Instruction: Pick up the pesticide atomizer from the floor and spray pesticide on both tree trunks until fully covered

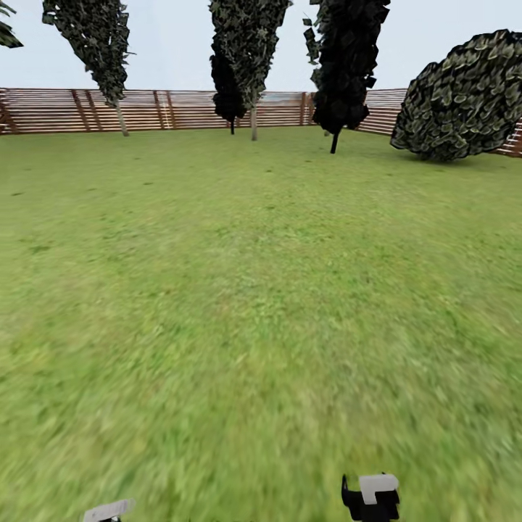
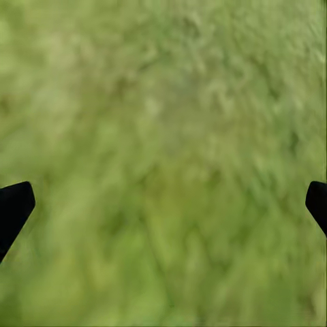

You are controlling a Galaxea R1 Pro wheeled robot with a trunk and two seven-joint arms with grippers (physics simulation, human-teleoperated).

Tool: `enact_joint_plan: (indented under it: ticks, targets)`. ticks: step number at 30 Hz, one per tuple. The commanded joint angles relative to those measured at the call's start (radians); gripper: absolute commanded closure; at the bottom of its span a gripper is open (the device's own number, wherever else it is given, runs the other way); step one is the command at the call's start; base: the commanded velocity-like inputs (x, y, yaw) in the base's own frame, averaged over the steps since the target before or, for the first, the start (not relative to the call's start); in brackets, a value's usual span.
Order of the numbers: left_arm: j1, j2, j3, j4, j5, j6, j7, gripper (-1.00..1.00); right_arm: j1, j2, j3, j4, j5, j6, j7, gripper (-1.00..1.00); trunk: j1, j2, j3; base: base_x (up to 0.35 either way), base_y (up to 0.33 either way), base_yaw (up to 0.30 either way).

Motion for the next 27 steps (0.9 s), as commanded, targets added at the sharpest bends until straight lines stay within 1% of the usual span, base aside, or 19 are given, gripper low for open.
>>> enact_joint_plan:
  ticks: [1, 27]
  targets:
    - [0.0, 0.0, -0.006, 0.001, 0.011, -0.002, -0.005, 1.0, -0.001, 0.0, 0.008, 0.001, 0.004, 0.001, -0.01, -1.0, 0.0, 0.0, -0.001, 0.028, 0.307, 0.272]
    - [0.0, -0.003, -0.005, 0.001, 0.006, -0.001, -0.005, 1.0, -0.001, 0.0, 0.008, 0.001, 0.004, 0.001, -0.01, -1.0, 0.0, 0.0, -0.018, 0.111, 0.307, 0.272]
